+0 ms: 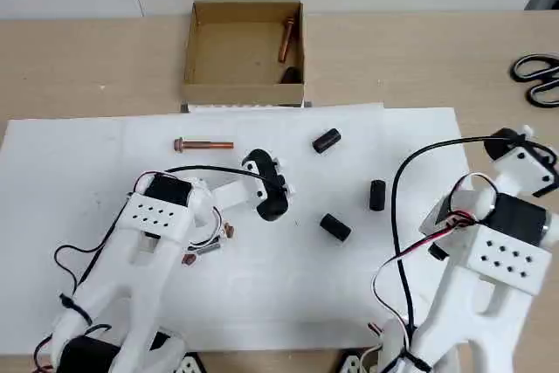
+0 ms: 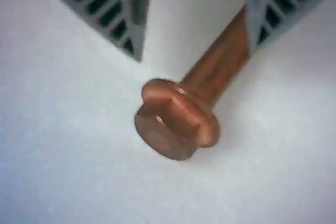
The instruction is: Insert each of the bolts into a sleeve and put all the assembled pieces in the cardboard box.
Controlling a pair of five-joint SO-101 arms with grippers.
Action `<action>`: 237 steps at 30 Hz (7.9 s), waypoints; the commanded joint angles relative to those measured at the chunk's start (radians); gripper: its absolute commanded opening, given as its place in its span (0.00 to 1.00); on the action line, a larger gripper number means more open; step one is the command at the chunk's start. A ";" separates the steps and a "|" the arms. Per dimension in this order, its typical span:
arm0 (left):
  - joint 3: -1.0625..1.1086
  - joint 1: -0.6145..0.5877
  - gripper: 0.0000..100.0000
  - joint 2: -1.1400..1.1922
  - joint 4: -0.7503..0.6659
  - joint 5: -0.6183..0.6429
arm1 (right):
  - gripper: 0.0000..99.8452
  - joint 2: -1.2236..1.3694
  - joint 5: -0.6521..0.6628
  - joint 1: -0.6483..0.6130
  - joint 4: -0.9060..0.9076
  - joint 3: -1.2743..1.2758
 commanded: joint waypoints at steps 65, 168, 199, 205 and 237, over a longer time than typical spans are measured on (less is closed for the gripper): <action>-0.441 -0.100 0.12 0.292 0.307 0.302 | 0.00 -0.016 0.002 0.004 -0.010 -0.005; -0.857 -0.025 0.01 0.368 0.509 0.064 | 0.00 -0.018 0.009 -0.002 0.007 -0.071; -0.585 -0.267 0.01 -0.546 0.169 0.796 | 0.00 -0.315 0.011 -0.568 -0.186 -0.034; -0.223 -0.259 0.01 -0.806 -0.071 1.011 | 0.00 -0.334 0.072 -0.568 -0.375 0.078; 0.561 -0.029 0.01 -1.433 -0.537 1.396 | 0.00 -0.337 0.242 -0.817 -1.251 0.687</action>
